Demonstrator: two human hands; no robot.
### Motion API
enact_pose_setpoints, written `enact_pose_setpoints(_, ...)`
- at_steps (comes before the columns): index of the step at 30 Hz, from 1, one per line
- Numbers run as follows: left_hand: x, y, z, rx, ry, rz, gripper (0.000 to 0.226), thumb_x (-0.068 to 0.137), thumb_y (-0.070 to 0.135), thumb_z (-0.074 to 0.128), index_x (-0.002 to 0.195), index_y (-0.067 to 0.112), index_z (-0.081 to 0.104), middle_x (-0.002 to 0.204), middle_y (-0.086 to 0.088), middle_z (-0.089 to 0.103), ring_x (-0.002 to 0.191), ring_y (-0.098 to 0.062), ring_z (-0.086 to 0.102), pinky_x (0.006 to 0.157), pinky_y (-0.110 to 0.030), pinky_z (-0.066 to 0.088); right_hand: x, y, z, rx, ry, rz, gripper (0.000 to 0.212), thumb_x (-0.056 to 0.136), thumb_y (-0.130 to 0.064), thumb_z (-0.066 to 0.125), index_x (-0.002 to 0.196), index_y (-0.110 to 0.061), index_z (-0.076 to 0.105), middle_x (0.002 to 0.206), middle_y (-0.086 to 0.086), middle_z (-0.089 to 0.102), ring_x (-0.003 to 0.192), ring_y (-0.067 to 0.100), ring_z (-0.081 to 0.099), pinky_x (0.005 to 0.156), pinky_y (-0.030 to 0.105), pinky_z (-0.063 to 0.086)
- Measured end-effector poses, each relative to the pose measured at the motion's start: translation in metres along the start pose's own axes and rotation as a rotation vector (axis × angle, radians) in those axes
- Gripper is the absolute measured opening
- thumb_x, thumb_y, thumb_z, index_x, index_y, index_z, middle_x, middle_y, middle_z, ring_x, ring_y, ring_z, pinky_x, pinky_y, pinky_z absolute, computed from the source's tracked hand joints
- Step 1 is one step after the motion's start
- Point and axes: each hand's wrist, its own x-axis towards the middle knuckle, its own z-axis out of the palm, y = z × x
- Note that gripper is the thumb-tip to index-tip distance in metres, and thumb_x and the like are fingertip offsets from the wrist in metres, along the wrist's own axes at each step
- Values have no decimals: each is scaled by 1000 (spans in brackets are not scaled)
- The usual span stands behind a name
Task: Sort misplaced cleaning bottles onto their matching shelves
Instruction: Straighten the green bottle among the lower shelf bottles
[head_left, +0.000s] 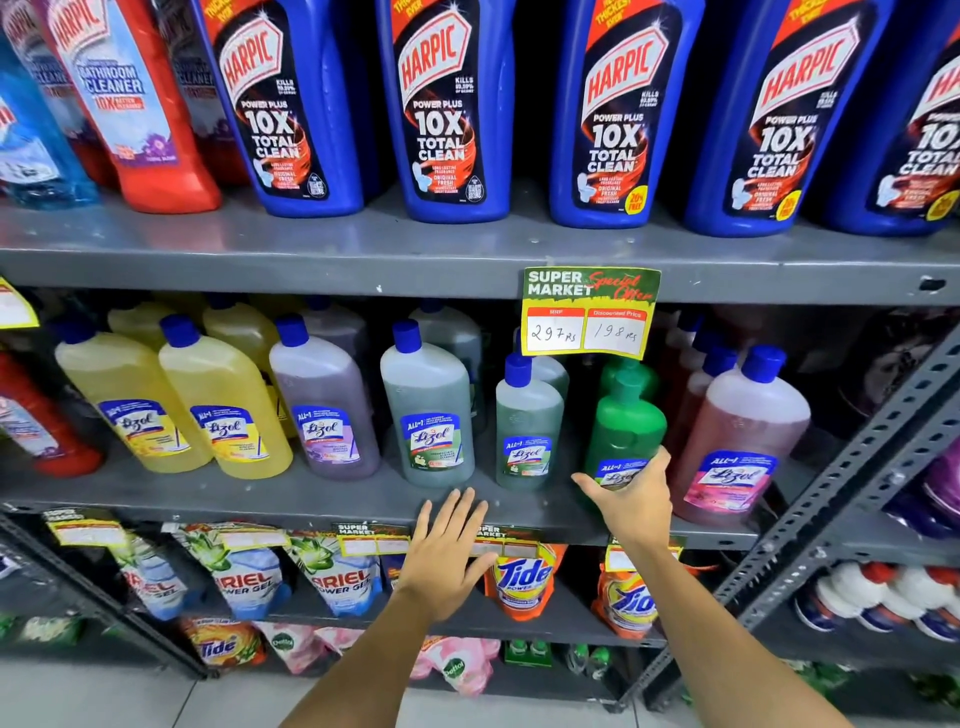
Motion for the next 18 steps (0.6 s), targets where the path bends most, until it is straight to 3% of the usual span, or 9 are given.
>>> enact_pose_setpoints(7, -1, 0, -10, 27, 16, 41, 87, 88, 71, -9, 154, 19, 12, 160, 0, 3, 147, -19, -4, 116, -42, -12, -4, 4, 3, 60, -18, 7, 108, 60, -37, 91, 141, -16, 24, 131, 10, 55, 117, 31, 58, 95, 40, 46)
enact_pose_setpoints(10, -6, -1, -17, 100, 38, 28, 76, 98, 63, 8, 151, 11, 24, 158, -5, 23, 146, -21, 5, 115, -48, 1, -23, 9, 3, 53, 55, -34, 123, 59, -32, 91, 151, -9, 12, 148, 20, 34, 135, 34, 37, 107, 47, 38)
enact_pose_setpoints(13, -18, -1, -28, 113, 138, -65, 67, 99, 54, 25, 149, 9, 31, 156, -7, 30, 147, -22, 9, 113, -50, 11, -62, 8, 1, 33, 148, -230, 108, 67, -39, 83, 149, -5, 21, 147, 23, 34, 139, 34, 30, 114, 48, 32)
enact_pose_setpoints(18, -31, 5, -92, -2, 467, -84, 58, 102, 48, 27, 146, 12, 39, 156, -6, 28, 147, -21, 10, 114, -49, 11, -98, -43, 5, 145, 48, -722, 61, 87, -41, 62, 137, -13, 42, 136, 12, 48, 128, 24, 46, 111, 19, 31)
